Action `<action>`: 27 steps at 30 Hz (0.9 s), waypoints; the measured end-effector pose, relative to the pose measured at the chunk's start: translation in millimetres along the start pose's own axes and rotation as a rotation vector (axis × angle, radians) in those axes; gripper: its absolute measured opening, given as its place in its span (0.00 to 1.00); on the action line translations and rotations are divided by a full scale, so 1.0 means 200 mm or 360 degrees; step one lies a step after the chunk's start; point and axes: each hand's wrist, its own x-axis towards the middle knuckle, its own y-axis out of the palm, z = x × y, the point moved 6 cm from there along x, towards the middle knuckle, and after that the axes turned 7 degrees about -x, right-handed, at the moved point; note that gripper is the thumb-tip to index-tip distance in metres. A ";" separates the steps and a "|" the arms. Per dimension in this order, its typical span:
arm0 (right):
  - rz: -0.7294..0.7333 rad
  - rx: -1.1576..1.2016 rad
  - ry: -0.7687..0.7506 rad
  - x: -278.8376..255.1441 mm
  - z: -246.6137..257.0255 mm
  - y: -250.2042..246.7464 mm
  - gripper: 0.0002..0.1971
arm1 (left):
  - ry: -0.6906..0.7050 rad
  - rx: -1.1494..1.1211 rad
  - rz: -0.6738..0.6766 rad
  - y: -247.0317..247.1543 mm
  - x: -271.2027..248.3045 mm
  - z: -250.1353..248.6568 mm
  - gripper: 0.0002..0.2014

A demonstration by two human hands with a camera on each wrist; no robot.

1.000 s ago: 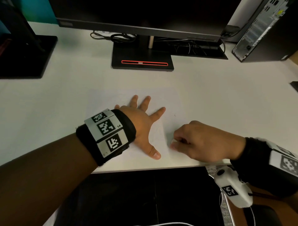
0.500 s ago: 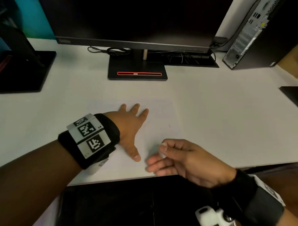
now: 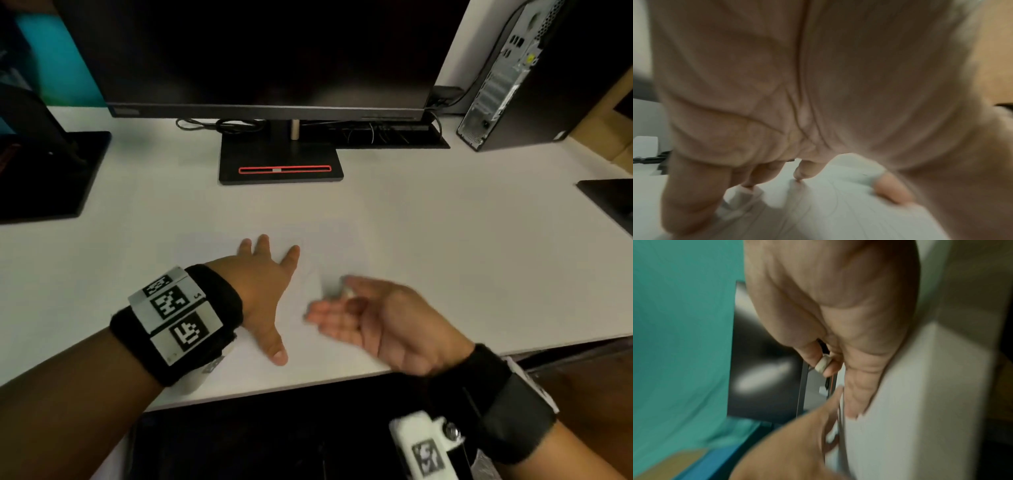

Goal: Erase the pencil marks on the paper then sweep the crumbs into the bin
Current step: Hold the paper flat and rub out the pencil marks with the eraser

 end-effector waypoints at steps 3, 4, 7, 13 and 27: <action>-0.0451 0.0460 -0.0439 0.05 0.20 -0.23 0.10 | 0.0000 -0.0014 0.0003 0.00 -0.01 0.01 0.81; -0.0551 0.0510 -0.0568 0.03 0.24 -0.28 0.09 | 0.0001 -0.0007 -0.0003 0.01 -0.01 0.01 0.81; -0.0367 0.0429 -0.0475 0.00 0.17 -0.17 0.08 | 0.0006 -0.0004 -0.0035 0.01 -0.01 0.02 0.81; 0.0089 0.0041 0.0111 0.03 -0.05 0.02 0.15 | 0.0039 -0.0015 -0.0063 0.03 -0.01 0.01 0.82; 0.0255 0.0006 0.0210 0.08 -0.01 0.03 0.23 | 0.0067 0.0041 -0.0113 0.06 -0.03 0.01 0.82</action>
